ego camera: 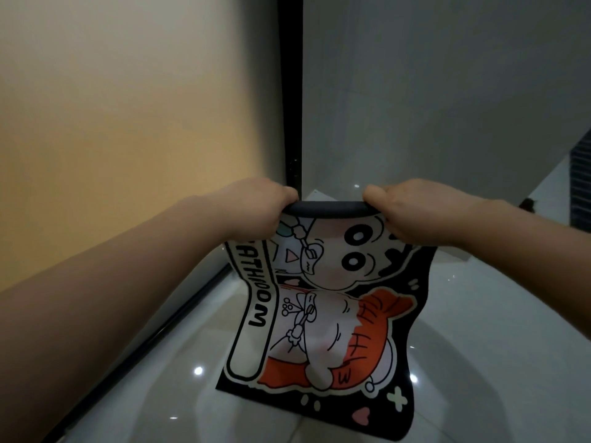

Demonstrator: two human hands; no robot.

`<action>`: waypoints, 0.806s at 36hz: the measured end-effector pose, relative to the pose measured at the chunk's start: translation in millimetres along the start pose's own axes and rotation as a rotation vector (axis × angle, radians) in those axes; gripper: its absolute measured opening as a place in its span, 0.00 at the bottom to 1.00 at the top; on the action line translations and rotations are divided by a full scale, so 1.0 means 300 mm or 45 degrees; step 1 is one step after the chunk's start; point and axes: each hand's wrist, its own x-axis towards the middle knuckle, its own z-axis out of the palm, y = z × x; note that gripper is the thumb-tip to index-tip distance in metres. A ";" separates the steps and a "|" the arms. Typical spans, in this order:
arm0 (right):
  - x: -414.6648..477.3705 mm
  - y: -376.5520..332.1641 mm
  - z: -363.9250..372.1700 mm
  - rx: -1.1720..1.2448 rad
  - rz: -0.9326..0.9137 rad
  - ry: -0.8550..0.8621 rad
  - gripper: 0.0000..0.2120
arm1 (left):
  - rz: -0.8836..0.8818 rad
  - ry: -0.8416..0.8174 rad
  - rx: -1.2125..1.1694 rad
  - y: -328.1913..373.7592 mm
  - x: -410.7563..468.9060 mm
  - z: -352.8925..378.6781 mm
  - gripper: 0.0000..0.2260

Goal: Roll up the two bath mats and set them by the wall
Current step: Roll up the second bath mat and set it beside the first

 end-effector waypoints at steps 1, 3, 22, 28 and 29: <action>0.000 -0.002 0.002 -0.019 0.019 -0.008 0.07 | 0.000 0.026 0.013 0.001 0.001 0.004 0.08; 0.000 0.006 0.017 -0.117 -0.030 0.063 0.20 | 0.011 0.080 0.062 -0.004 0.001 0.018 0.08; -0.002 -0.018 0.023 -0.235 -0.171 0.249 0.13 | 0.070 0.163 0.176 0.002 -0.006 0.021 0.09; 0.015 -0.047 -0.008 0.060 -0.038 0.064 0.07 | -0.027 0.120 0.028 0.028 0.017 0.038 0.07; 0.015 -0.049 -0.009 0.084 -0.014 0.054 0.08 | -0.028 0.128 0.020 0.026 0.019 0.040 0.09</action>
